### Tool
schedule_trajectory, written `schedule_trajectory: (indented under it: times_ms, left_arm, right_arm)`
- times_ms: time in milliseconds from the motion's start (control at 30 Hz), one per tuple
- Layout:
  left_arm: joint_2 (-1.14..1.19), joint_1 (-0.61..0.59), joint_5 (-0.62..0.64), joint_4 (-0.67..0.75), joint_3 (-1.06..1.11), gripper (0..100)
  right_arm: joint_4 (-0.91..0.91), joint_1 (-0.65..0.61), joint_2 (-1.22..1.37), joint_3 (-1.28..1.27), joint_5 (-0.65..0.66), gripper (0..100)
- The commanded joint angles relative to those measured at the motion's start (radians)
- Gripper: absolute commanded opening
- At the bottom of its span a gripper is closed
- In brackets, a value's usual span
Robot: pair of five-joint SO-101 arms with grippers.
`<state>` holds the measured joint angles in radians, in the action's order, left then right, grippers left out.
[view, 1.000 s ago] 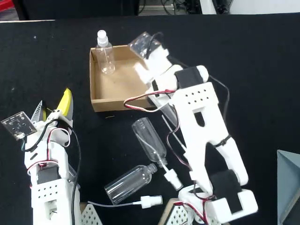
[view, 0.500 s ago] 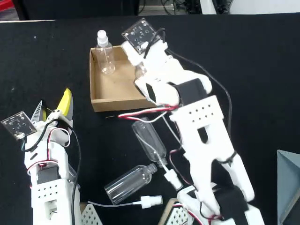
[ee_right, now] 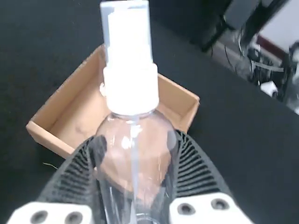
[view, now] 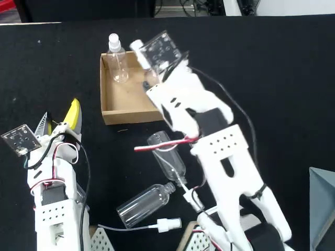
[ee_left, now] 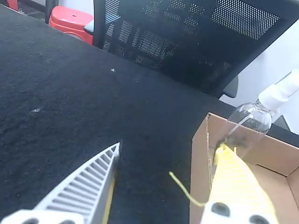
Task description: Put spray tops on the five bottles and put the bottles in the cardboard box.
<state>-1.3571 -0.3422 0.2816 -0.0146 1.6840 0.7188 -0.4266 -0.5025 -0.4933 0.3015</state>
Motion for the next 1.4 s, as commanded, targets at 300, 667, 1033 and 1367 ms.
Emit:
schedule_trajectory:
  times_ms: [300, 667, 1033, 1367]
  left_arm:
    - [-0.014, -0.001, -0.003, -0.005, 0.012, 30]
    - [-0.014, 0.002, -0.006, -0.005, 0.012, 30]
    - [-0.014, 0.004, -0.006, -0.005, 0.012, 30]
    - [-0.014, 0.004, -0.006, -0.005, 0.012, 30]
  right_arm:
    - [-0.385, -0.046, -0.062, -0.143, -0.002, 2.5]
    - [-0.692, -0.109, -0.062, -0.292, -0.009, 2.5]
    - [-0.697, -0.186, -0.061, -0.305, -0.135, 2.2]
    - [-0.945, -0.181, 0.042, -0.326, -0.273, 2.2]
